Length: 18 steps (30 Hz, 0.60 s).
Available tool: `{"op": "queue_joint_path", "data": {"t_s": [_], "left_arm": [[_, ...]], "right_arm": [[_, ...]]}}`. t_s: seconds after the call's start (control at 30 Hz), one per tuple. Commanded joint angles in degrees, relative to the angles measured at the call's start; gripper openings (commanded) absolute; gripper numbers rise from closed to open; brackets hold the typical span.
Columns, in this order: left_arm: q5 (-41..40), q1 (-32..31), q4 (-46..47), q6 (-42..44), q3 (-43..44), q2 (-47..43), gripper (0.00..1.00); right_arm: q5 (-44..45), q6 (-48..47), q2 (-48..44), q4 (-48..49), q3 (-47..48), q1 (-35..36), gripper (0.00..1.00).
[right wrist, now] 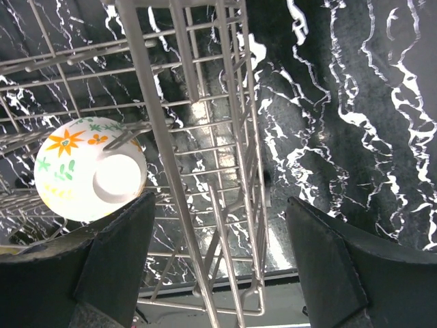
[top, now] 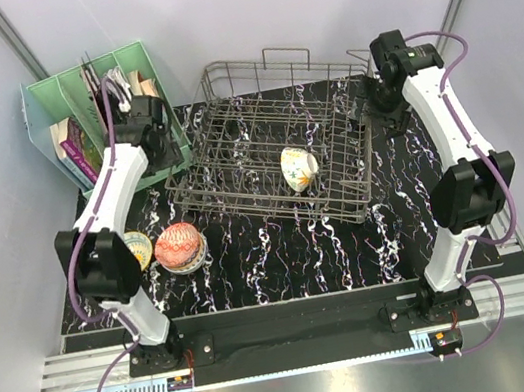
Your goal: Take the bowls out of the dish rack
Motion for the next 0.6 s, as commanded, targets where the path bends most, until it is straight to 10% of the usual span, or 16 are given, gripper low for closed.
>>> {"op": "queue_joint_path", "data": {"t_s": [0.0,0.2,0.37,0.57], "left_arm": [[0.6,0.6,1.0,2.7,1.4,3.0,0.61],[4.3,1.3,1.4,3.4,1.3,6.4,0.54],[7.7,1.1,2.8,3.8,-0.5,5.1,0.0],[9.6,-0.4,4.1,3.6,-4.8,1.7,0.0]], "right_arm": [[-2.4,1.1,-1.9,2.4,-1.9,-0.9,0.85],[-3.1,1.7,-1.8,2.9,-3.9,-2.4,0.62],[-2.1,2.1,-2.0,3.6,-5.3,-3.2,0.17],[-1.2,1.4,0.3,3.9,-2.6,-4.4,0.0]]}}
